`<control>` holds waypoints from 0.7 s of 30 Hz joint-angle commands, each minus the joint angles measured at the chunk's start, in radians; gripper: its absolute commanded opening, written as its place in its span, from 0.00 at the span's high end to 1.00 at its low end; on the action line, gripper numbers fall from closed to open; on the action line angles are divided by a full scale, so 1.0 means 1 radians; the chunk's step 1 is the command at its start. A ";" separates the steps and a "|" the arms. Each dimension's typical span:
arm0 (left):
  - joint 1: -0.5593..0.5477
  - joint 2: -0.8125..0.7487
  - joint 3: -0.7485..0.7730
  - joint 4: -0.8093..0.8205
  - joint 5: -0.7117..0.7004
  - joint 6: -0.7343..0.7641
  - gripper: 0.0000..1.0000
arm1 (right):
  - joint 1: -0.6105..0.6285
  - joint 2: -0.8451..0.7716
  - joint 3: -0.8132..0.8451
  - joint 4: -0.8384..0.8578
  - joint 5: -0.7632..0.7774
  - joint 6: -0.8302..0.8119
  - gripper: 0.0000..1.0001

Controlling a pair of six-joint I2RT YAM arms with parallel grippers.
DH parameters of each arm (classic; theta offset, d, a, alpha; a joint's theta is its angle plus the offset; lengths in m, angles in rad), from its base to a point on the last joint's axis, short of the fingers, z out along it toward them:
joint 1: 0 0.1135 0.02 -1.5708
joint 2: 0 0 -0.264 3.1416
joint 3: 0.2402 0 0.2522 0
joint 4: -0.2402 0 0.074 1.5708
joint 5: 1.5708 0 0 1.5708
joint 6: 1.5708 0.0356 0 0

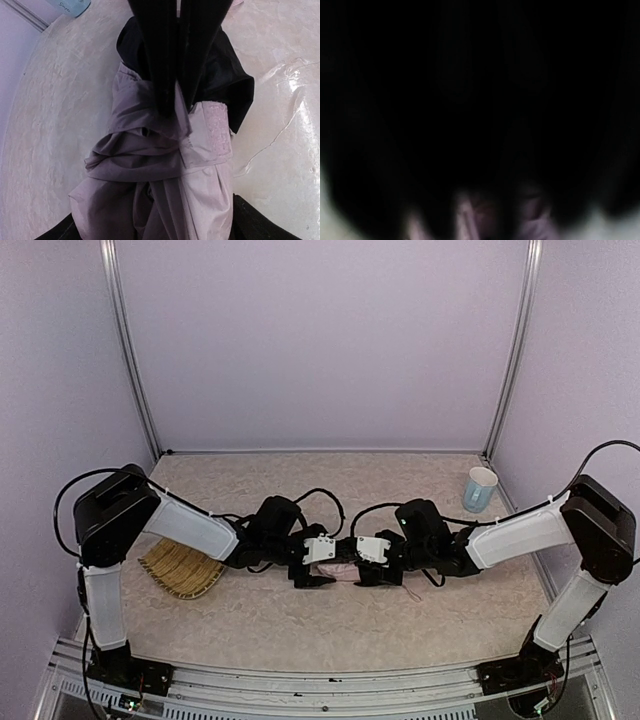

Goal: Put away the umbrella

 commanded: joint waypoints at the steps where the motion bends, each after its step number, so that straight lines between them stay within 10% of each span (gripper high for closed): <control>1: -0.021 0.062 0.115 -0.221 0.009 0.048 0.21 | -0.011 -0.001 0.001 0.000 0.009 0.006 1.00; 13: -0.026 0.178 0.304 -0.415 0.055 -0.090 0.98 | -0.010 -0.048 -0.038 0.053 0.011 -0.012 1.00; 21: 0.011 0.191 0.380 -0.610 0.237 -0.168 1.00 | -0.011 -0.180 0.027 -0.022 -0.055 0.031 1.00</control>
